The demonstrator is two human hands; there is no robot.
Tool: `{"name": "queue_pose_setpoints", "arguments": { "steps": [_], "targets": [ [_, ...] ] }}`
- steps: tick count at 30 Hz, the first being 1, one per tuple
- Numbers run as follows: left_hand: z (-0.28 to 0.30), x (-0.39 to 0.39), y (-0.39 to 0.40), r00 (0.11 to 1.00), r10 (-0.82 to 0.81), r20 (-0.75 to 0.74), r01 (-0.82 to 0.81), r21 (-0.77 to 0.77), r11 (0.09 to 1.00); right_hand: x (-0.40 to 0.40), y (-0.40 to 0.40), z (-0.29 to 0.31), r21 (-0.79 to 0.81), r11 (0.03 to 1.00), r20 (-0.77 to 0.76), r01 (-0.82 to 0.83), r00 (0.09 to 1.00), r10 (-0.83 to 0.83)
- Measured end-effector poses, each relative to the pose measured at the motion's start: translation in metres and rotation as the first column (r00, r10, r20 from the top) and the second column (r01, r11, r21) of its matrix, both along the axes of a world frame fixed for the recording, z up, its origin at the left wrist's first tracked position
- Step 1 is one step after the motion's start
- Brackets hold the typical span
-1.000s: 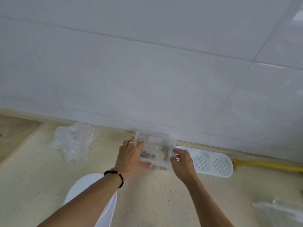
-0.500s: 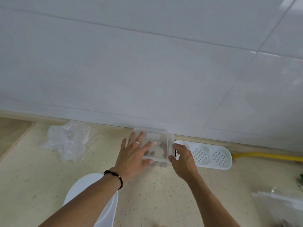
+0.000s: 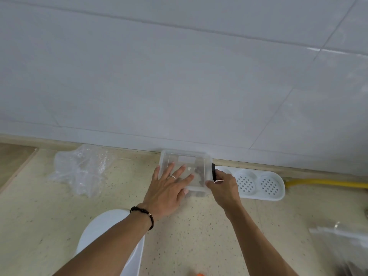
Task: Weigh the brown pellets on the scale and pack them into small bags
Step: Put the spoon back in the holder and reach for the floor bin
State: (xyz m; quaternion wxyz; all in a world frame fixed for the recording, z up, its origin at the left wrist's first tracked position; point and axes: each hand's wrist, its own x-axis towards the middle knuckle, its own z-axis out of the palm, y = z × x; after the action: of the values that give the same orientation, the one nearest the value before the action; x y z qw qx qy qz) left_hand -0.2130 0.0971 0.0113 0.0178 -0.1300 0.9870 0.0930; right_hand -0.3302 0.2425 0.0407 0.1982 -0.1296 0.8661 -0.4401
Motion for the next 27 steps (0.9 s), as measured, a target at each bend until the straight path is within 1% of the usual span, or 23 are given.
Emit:
{"name": "queue_pose_setpoints", "arguments": {
  "steps": [3, 6, 9, 13, 17, 20, 22, 24, 27],
  "targets": [
    [-0.001, 0.0, 0.0, 1.0, 0.001, 0.005, -0.001, -0.007, 1.0, -0.001, 0.003, -0.003, 0.044, 0.999, -0.072, -0.023, 0.997, 0.026],
    [-0.002, -0.001, 0.0, 1.0, -0.003, -0.002, 0.003, -0.009, 1.0, -0.004, 0.002, -0.009, 0.118, 0.992, -0.084, -0.051, 0.995, 0.061],
    [-0.002, 0.0, 0.001, 1.0, -0.002, 0.009, 0.002, -0.021, 1.0, -0.005, 0.002, -0.014, 0.188, 0.977, -0.129, -0.098, 0.984, 0.124],
    [-0.002, 0.0, 0.001, 1.0, -0.013, 0.005, 0.013, -0.027, 1.0, -0.006, 0.003, -0.013, 0.259, 0.959, -0.15, -0.118, 0.975, 0.161],
    [0.0, 0.001, 0.0, 0.998, -0.034, 0.045, 0.034, -0.007, 0.999, 0.017, 0.017, -0.006, 0.364, 0.92, -0.162, -0.145, 0.963, 0.216],
    [0.004, 0.018, 0.014, 1.0, -0.021, 0.014, 0.021, -0.038, 0.999, 0.037, 0.041, -0.002, 0.419, 0.899, -0.223, -0.13, 0.945, 0.241],
    [0.006, 0.036, 0.034, 1.0, -0.018, -0.01, 0.018, -0.004, 1.0, 0.049, 0.061, 0.0, 0.405, 0.905, -0.213, -0.129, 0.949, 0.231],
    [0.007, 0.057, 0.058, 1.0, -0.011, -0.024, 0.011, 0.024, 1.0, 0.061, 0.079, 0.0, 0.359, 0.925, -0.186, -0.128, 0.961, 0.205],
    [0.001, 0.088, 0.094, 0.999, 0.041, -0.004, -0.041, 0.06, 0.997, 0.084, 0.108, -0.004, 0.306, 0.94, -0.161, -0.15, 0.965, 0.207]
  ]
}}
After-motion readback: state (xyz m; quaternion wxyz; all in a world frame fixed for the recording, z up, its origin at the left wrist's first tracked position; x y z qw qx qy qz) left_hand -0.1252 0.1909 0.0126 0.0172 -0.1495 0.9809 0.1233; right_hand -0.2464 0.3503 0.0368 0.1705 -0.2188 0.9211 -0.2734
